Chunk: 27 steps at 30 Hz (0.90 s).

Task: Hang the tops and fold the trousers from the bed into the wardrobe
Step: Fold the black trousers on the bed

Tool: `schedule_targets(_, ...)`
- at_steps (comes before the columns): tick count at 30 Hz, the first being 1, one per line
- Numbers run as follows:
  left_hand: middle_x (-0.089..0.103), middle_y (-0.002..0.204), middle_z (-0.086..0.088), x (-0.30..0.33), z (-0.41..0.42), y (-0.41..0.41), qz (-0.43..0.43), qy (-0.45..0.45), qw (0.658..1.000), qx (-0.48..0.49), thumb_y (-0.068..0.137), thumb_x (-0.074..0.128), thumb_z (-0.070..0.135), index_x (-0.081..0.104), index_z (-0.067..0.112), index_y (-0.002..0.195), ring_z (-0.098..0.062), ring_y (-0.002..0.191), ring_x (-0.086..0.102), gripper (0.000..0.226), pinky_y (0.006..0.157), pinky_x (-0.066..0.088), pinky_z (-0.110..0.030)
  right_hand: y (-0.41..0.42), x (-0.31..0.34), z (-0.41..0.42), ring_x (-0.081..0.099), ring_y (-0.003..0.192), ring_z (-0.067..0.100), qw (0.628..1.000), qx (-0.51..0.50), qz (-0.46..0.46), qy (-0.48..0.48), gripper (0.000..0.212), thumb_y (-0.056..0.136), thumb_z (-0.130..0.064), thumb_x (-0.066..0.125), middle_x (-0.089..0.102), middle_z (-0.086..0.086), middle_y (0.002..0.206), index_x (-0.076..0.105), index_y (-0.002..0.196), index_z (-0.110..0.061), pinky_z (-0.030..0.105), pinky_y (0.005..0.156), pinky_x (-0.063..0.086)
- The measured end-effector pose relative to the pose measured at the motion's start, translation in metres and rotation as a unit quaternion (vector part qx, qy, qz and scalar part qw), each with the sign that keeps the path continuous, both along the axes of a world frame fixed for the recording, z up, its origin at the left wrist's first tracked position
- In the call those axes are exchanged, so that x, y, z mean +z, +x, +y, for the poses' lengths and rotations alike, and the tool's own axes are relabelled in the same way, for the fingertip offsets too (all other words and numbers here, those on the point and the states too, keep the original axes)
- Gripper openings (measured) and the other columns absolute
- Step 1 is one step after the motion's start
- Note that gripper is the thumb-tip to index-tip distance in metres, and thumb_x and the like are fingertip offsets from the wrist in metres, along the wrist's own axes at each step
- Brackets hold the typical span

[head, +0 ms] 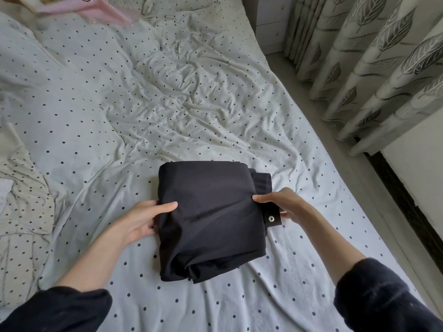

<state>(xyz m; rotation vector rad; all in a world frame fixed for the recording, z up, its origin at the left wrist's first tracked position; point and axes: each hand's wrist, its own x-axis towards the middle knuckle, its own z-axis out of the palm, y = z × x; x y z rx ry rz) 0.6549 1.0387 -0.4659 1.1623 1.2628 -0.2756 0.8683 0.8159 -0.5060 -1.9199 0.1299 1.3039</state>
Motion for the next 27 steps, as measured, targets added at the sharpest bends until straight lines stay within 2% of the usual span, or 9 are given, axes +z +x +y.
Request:
schedule_targets(1,0.074,0.084,-0.003,0.0,0.001,0.001,0.001,0.003,1.0,0.001,0.083,0.068,0.014,0.065,0.008,0.099,-0.017,0.077,0.068,0.018,0.068,0.052,-0.03,-0.001,0.0,0.002,0.067,0.082,0.021,1.0,-0.001,0.009,-0.001,0.037,0.067,-0.021,0.083,0.07,0.009,0.094,0.066,0.095,-0.004,0.031,0.074,0.056)
schedule_targets(3,0.074,0.077,-0.003,-0.001,0.001,0.002,0.002,0.011,1.0,0.011,0.083,0.067,0.011,0.064,0.007,0.095,-0.017,0.073,0.068,0.013,0.066,0.052,-0.031,-0.004,0.0,0.004,0.069,0.083,0.024,1.0,-0.006,0.029,-0.001,0.04,0.066,-0.02,0.083,0.07,0.011,0.095,0.065,0.098,-0.003,0.035,0.069,0.058)
schedule_targets(6,0.074,0.084,-0.005,0.002,0.002,0.0,-0.008,0.024,1.0,0.012,0.081,0.069,0.008,0.065,0.005,0.096,-0.019,0.079,0.068,0.016,0.064,0.053,-0.03,-0.011,0.004,0.006,0.068,0.08,0.025,1.0,-0.019,0.014,0.006,0.039,0.068,-0.016,0.081,0.07,0.012,0.094,0.065,0.099,0.0,0.034,0.063,0.058)
schedule_targets(11,0.072,0.092,-0.009,0.025,-0.003,-0.005,-0.039,0.036,0.999,-0.005,0.08,0.069,0.007,0.066,0.006,0.095,-0.02,0.08,0.067,0.016,0.058,0.056,-0.026,-0.037,0.018,0.004,0.068,0.084,0.031,0.998,-0.046,-0.042,0.008,0.034,0.069,-0.015,0.078,0.069,0.017,0.094,0.065,0.096,0.001,0.046,0.07,0.059)
schedule_targets(15,0.073,0.09,-0.011,0.056,-0.017,-0.013,-0.073,0.037,0.996,-0.035,0.078,0.07,0.006,0.066,0.004,0.097,-0.024,0.082,0.067,0.019,0.067,0.055,-0.031,-0.068,0.042,-0.01,0.067,0.083,0.028,0.996,-0.065,-0.058,0.019,0.035,0.07,-0.016,0.077,0.068,0.015,0.095,0.063,0.098,-0.001,0.041,0.071,0.058)
schedule_targets(20,0.072,0.076,-0.007,0.1,-0.058,-0.024,-0.118,0.038,0.984,-0.125,0.077,0.071,0.006,0.067,0.007,0.09,-0.022,0.072,0.065,0.014,0.062,0.05,-0.028,-0.121,0.092,-0.065,0.063,0.071,0.024,0.984,-0.153,-0.087,0.035,0.018,0.075,-0.012,0.073,0.065,0.012,0.083,0.063,0.087,-0.003,0.029,0.059,0.053)
schedule_targets(23,0.072,0.075,-0.005,0.12,-0.093,-0.028,-0.143,0.02,0.97,-0.194,0.077,0.072,0.008,0.067,0.009,0.091,-0.022,0.072,0.063,0.015,0.064,0.048,-0.029,-0.157,0.119,-0.117,0.063,0.067,0.021,0.971,-0.215,-0.096,0.053,0.011,0.076,-0.01,0.072,0.066,0.01,0.08,0.066,0.083,-0.006,0.026,0.055,0.051)
schedule_targets(25,0.071,0.075,-0.004,0.134,-0.126,-0.03,-0.156,0.01,0.954,-0.254,0.077,0.071,0.01,0.067,0.01,0.091,-0.02,0.07,0.062,0.014,0.061,0.048,-0.027,-0.188,0.141,-0.161,0.063,0.066,0.018,0.957,-0.262,-0.106,0.065,0.005,0.077,-0.009,0.071,0.067,0.009,0.079,0.067,0.081,-0.008,0.023,0.054,0.05)
schedule_targets(27,0.07,0.076,-0.004,0.15,-0.169,-0.03,-0.17,-0.007,0.932,-0.32,0.079,0.07,0.011,0.067,0.009,0.092,-0.019,0.07,0.062,0.014,0.059,0.048,-0.026,-0.221,0.163,-0.211,0.066,0.07,0.021,0.941,-0.309,-0.115,0.073,0.009,0.076,-0.012,0.073,0.071,0.011,0.083,0.07,0.083,-0.008,0.027,0.059,0.052)
